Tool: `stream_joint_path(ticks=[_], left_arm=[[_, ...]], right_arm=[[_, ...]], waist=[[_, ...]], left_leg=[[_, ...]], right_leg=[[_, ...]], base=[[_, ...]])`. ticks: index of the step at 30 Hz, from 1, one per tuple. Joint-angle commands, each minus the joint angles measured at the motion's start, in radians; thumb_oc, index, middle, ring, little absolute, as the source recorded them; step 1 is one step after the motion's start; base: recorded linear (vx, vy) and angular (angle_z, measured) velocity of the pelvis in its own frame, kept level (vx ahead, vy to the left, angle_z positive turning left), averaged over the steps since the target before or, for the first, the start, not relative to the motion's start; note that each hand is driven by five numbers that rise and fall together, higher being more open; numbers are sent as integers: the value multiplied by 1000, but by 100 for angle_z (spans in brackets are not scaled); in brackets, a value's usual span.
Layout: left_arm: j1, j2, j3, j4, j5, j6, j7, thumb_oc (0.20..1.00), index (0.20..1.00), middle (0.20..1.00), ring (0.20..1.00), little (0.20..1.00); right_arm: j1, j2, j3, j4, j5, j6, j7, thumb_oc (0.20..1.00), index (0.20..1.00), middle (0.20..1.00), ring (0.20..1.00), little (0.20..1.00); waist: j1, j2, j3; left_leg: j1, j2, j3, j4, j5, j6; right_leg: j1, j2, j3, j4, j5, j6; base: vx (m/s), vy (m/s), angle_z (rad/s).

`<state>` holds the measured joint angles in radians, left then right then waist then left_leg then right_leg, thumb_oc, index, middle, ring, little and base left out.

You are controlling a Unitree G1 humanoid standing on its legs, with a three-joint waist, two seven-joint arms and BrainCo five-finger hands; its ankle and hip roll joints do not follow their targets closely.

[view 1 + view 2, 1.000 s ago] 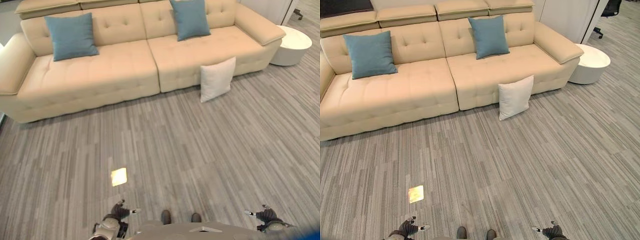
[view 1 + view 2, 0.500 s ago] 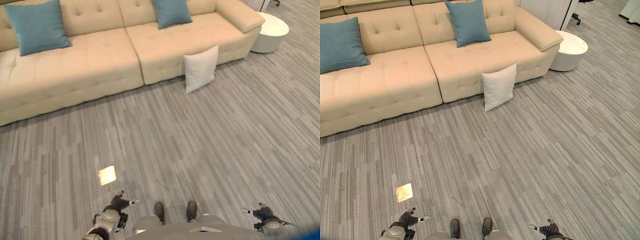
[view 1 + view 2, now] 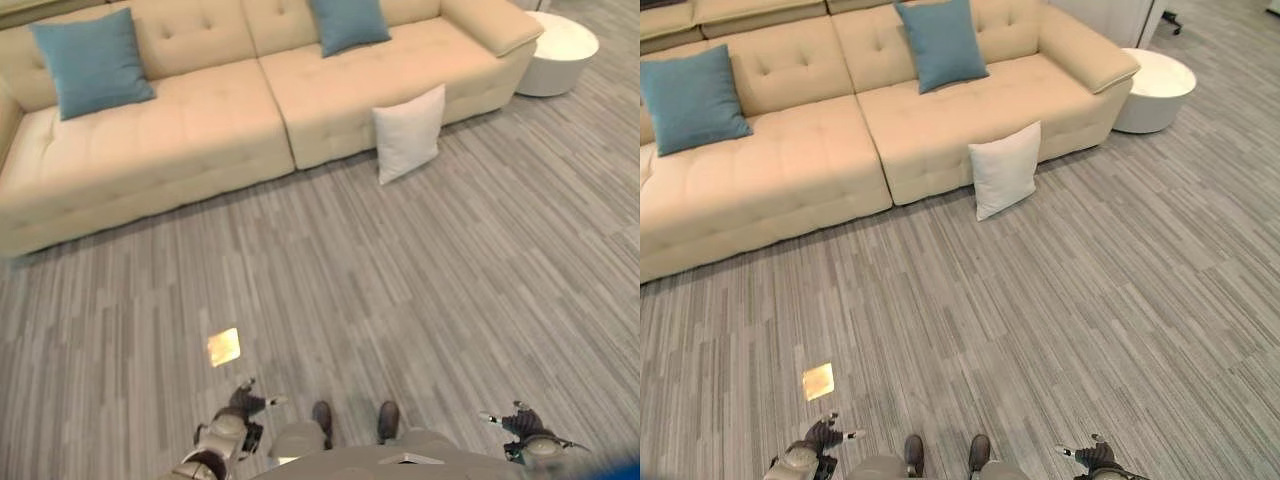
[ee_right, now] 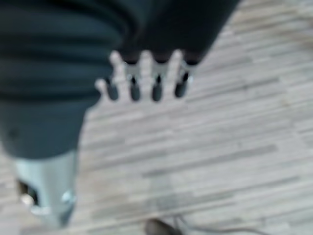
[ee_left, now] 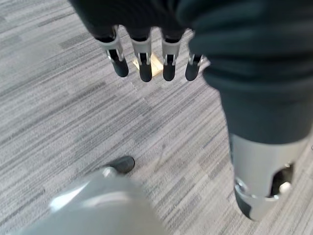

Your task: Pick up all the scattered cushions and arrange them neatly on the sofa.

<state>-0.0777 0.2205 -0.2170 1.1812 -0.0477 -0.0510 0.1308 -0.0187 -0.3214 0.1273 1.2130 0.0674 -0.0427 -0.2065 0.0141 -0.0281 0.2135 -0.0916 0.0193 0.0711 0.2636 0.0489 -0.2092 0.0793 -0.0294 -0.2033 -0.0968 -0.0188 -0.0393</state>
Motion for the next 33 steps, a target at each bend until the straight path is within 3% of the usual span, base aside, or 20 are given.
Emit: stream_joint_path(ticks=[1, 3, 5, 8, 13, 15, 16, 17, 18, 19, 22, 23, 25, 28, 30, 31, 32, 33], left_arm=[[-34, -2, -31, 7, 6, -9, 19, 1000, 1000, 1000, 1000, 1000], [-30, -7, -34, 7, 4, -7, 18, 1000, 1000, 1000, 1000, 1000], [-31, -8, -38, 12, 11, -6, 18, 1000, 1000, 1000, 1000, 1000], [-34, -1, -45, 14, 19, -6, 19, 1000, 1000, 1000, 1000, 1000], [-6, 2, -25, 18, 17, -2, 16, 1000, 1000, 1000, 1000, 1000], [-3, 8, -24, 18, 22, 1, 17, 1000, 1000, 1000, 1000, 1000], [-3, 14, -20, 10, 27, 2, 19, 1000, 1000, 1000, 1000, 1000], [-3, 14, -20, 10, 27, 2, 19, 1000, 1000, 1000, 1000, 1000], [-8, 20, -24, -1, 28, 5, 21, 1000, 1000, 1000, 1000, 1000], [-14, 30, -26, -18, 28, 2, 23, 1000, 1000, 1000, 1000, 1000], [-17, 30, -28, -17, 29, 1, 24, 1000, 1000, 1000, 1000, 1000], [-14, 31, -21, -10, 33, 1, 22, 1000, 1000, 1000, 1000, 1000], [-11, 29, -16, 2, 38, -3, 22, 1000, 1000, 1000, 1000, 1000], [-7, 23, -13, 24, 56, -9, 21, 1000, 1000, 1000, 1000, 1000], [-6, 18, -12, 33, 55, -10, 21, 1000, 1000, 1000, 1000, 1000], [-2, 5, -7, 33, 44, -10, 16, 1000, 1000, 1000, 1000, 1000], [-2, 5, -7, 33, 44, -10, 16, 1000, 1000, 1000, 1000, 1000], [-11, -1, -16, 23, 32, -7, 16, 1000, 1000, 1000, 1000, 1000]], right_arm=[[-21, -24, 28, -4, 28, -12, -22, 1000, 1000, 1000, 1000, 1000], [-22, -30, 33, -12, 26, -15, -23, 1000, 1000, 1000, 1000, 1000], [-23, -32, 34, -14, 27, -14, -23, 1000, 1000, 1000, 1000, 1000], [-31, -31, 45, -26, 38, -11, -32, 1000, 1000, 1000, 1000, 1000], [-36, -23, 55, -42, 22, -10, -22, 1000, 1000, 1000, 1000, 1000], [-40, -17, 55, -54, 16, -7, -16, 1000, 1000, 1000, 1000, 1000], [-47, -18, 55, -53, 4, -1, -11, 1000, 1000, 1000, 1000, 1000], [-47, -18, 55, -53, 4, -1, -11, 1000, 1000, 1000, 1000, 1000], [-57, -20, 56, -57, 4, 1, -12, 1000, 1000, 1000, 1000, 1000], [-70, -23, 51, -65, 3, 2, -12, 1000, 1000, 1000, 1000, 1000], [-86, -29, 49, -68, -2, 2, -14, 1000, 1000, 1000, 1000, 1000], [-94, -36, 54, -68, -12, 5, -16, 1000, 1000, 1000, 1000, 1000], [-97, -41, 57, -66, -23, 8, -18, 1000, 1000, 1000, 1000, 1000], [-77, -47, 60, -53, -35, 12, -13, 1000, 1000, 1000, 1000, 1000], [-70, -46, 63, -50, -34, 7, -12, 1000, 1000, 1000, 1000, 1000], [-60, -45, 66, -43, -31, 0, -10, 1000, 1000, 1000, 1000, 1000], [-60, -45, 66, -43, -31, 0, -10, 1000, 1000, 1000, 1000, 1000], [-63, -48, 66, -52, -14, -8, -15, 1000, 1000, 1000, 1000, 1000]], waist=[[-8, -29, 8], [1, -32, 4], [3, -33, 3], [25, -27, 10], [40, -20, -30], [51, -19, -35], [54, -12, -31], [55, -12, -31], [47, -9, -20], [26, 16, -2], [15, 29, 4], [11, 30, 1], [3, 30, 3], [-16, 16, -11], [-19, 15, -21], [-21, 15, -27], [-21, 15, -28], [-13, -1, -5]], left_leg=[[-2, 20, -38, 90, -86, 122], [-32, -10, -52, 17, -121, 145], [-50, -18, -51, -9, -110, 148], [-142, -30, -44, -85, -17, 137], [-69, -42, -48, -128, -47, 166], [-41, -42, -26, -137, -67, 187], [-9, -45, -8, -141, -92, 209], [-9, -45, -8, -141, -92, 209], [4, -44, -1, -138, -101, 219], [39, -37, -1, -142, -122, 235], [92, -37, -4, -172, -144, 236], [126, -35, 4, -191, -158, 233], [170, -31, 2, -214, -171, 225], [228, -36, -27, -221, -212, 208], [234, -29, -31, -204, -221, 201], [189, 0, -42, -42, -163, 158], [189, 0, -42, -41, -163, 158], [92, 17, -46, 165, -71, 128]], right_leg=[[5, -12, 25, 32, -30, 92], [17, -9, 41, 21, -40, 100], [22, -9, 45, 21, -43, 102], [46, 15, 87, 16, -62, 100], [70, 7, 136, 60, -101, 106], [53, -11, 146, 144, -113, 119], [0, -27, 147, 260, -103, 159], [0, -27, 147, 261, -103, 159], [-51, -31, 154, 358, -67, 185], [-172, -52, 124, 517, -28, 210], [-212, -78, 61, 459, -42, 190], [-229, -99, 14, 364, -26, 181], [-261, -102, -20, 272, 13, 181], [-252, -97, 2, 159, 59, 186], [-237, -90, 4, 159, 56, 173], [-176, -66, 11, 130, 40, 139], [-176, -66, 11, 130, 40, 139], [-122, -57, 19, 111, 22, 107]], base=[[88, -40, -19], [157, -28, -10], [119, 7, -9], [160, 36, -11], [242, 116, -71], [218, 152, -71], [156, 121, -86], [145, 112, -70], [155, 98, -35], [226, 108, -30], [202, -3, -18], [344, -123, 6], [335, -161, -20], [379, -227, -9], [317, -269, 54], [228, -256, 52], [322, -459, 39], [128, -262, 12]])
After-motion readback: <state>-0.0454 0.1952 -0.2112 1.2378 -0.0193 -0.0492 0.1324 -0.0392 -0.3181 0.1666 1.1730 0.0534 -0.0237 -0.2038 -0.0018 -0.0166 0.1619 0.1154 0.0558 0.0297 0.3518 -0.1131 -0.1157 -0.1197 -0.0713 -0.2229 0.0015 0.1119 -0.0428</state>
